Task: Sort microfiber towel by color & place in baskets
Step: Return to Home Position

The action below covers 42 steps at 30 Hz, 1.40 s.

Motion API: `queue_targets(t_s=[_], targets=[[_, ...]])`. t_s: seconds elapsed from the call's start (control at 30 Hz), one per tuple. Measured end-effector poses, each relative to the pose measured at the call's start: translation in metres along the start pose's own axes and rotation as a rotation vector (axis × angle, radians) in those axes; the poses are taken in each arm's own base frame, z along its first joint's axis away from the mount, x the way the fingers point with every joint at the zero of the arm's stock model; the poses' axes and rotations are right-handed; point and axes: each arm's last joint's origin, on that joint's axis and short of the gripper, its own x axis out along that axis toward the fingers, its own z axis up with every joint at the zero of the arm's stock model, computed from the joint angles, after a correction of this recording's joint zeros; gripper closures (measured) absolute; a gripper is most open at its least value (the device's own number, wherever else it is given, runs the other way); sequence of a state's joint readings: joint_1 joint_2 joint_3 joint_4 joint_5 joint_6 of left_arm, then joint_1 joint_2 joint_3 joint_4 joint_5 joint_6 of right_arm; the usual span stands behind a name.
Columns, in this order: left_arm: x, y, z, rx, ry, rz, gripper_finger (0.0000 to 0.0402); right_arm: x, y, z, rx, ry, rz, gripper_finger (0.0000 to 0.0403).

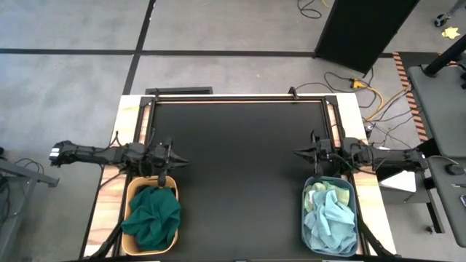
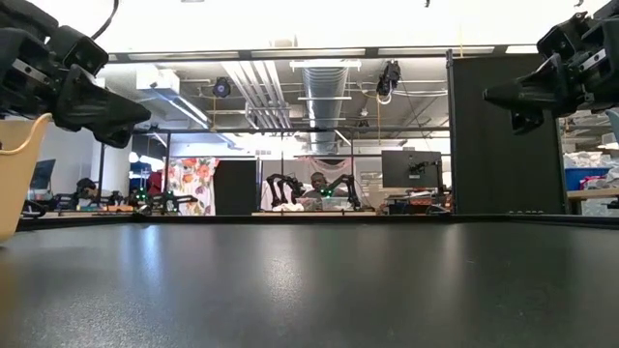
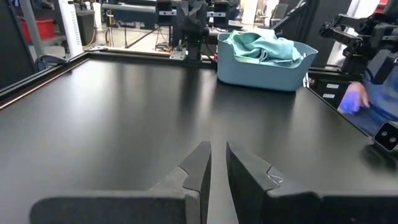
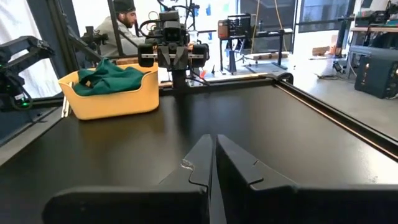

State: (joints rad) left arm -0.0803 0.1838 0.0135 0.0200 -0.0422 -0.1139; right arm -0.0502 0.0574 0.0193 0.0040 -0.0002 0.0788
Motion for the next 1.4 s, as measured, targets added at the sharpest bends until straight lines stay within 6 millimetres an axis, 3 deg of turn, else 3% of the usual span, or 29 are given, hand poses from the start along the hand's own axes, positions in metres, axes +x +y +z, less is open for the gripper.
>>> queue_targets(t_s=[1.4], targets=[[0.0015,0.0001,-0.0015,0.001,0.021,0.002,0.0366,0.0,0.0001,0.001,0.0,0.0,0.0,0.039]])
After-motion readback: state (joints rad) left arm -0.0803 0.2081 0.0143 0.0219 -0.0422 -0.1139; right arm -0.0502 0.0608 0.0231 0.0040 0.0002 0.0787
